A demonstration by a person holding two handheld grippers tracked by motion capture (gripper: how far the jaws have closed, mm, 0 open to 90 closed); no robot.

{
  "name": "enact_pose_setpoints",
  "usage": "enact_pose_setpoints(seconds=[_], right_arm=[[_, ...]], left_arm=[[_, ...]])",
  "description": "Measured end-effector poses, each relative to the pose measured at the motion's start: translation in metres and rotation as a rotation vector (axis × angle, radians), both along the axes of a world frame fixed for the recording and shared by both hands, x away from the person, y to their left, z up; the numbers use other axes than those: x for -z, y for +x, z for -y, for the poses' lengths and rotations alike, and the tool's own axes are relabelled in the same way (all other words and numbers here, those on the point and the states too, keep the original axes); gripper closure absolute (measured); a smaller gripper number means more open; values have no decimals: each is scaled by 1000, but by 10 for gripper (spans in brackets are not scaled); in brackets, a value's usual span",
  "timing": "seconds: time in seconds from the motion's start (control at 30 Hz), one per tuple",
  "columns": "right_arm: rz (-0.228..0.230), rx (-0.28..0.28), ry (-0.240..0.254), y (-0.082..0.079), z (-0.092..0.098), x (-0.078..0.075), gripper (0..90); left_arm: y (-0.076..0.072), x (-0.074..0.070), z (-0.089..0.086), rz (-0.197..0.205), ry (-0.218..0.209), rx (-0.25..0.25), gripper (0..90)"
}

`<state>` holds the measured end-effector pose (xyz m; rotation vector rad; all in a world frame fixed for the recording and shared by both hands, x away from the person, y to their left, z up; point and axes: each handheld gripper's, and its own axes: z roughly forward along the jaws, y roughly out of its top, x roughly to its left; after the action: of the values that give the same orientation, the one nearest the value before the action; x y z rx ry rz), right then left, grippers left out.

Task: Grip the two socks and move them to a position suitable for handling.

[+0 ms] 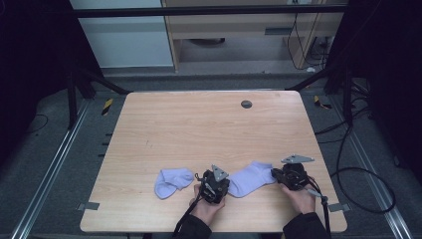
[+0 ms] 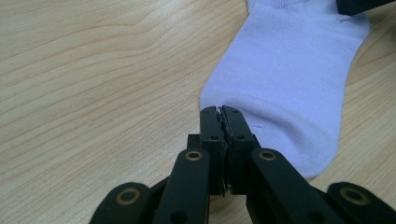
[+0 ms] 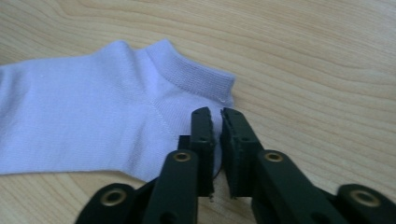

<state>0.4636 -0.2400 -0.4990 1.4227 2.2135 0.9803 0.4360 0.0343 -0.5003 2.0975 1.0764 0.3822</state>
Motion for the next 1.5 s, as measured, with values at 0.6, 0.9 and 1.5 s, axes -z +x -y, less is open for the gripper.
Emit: enact_pose_setpoints(seconds=[0.6,0.9,1.5], right_arm=[[89,27,38,-50,11,-22,891],[19,25,-6,-58,8,-12,847],[186,60,92,-53,9,-30,567]], left_arm=[[21,-16,7,32,-21,31,887],[23,-6,14,24,1,56,860],[22,-61,-43,98,-48,64,458]])
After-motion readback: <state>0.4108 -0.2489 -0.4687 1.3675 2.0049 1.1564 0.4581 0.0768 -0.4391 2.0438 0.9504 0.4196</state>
